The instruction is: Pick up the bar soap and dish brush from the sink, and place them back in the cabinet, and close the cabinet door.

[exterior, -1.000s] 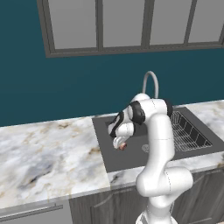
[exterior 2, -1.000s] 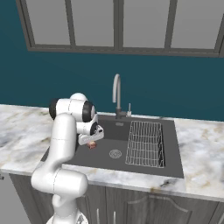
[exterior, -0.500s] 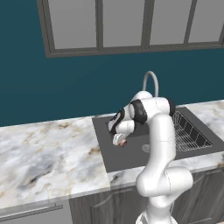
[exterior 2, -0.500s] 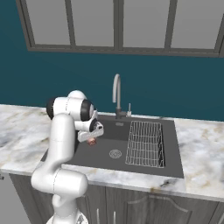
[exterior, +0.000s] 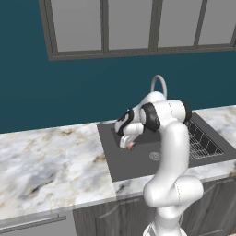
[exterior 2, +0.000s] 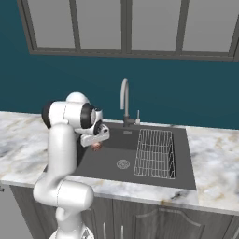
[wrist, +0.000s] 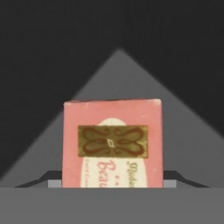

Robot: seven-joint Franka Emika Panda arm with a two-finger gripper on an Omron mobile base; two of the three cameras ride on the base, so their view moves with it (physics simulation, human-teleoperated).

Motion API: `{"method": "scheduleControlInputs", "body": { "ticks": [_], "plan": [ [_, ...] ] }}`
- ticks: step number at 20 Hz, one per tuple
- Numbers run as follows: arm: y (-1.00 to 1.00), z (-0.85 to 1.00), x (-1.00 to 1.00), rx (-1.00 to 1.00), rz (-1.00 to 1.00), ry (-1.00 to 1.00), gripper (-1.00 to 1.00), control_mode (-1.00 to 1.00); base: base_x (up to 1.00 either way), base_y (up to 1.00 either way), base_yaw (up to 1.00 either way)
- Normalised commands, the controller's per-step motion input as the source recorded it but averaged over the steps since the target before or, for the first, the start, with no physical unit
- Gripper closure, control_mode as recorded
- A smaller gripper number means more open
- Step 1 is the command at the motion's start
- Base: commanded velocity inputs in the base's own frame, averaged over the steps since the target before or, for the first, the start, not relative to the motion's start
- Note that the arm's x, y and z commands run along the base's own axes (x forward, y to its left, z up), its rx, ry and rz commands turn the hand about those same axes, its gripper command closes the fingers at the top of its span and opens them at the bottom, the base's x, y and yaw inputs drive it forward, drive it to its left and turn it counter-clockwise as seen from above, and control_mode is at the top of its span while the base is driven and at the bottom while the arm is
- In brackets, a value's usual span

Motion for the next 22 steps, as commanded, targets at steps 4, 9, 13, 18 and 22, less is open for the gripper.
{"method": "scheduleControlInputs", "body": {
  "ticks": [4,9,13,18,22],
  "plan": [
    [-0.04,0.35,-0.49,0.0,-0.02,-0.05,1.0,-1.0,0.0,0.0,0.0],
    [-0.21,0.4,-0.47,0.0,-0.03,-0.05,1.0,-1.0,0.0,0.0,0.0],
    [-0.21,0.44,-0.44,0.0,-0.03,-0.02,1.0,-1.0,0.0,0.0,0.0],
    [-0.06,0.56,-0.39,0.0,-0.06,-0.01,1.0,-1.0,0.0,0.0,0.0],
    [0.0,0.52,-0.34,0.0,-0.07,0.0,1.0,-1.0,0.0,0.0,0.0]
  ]
}}
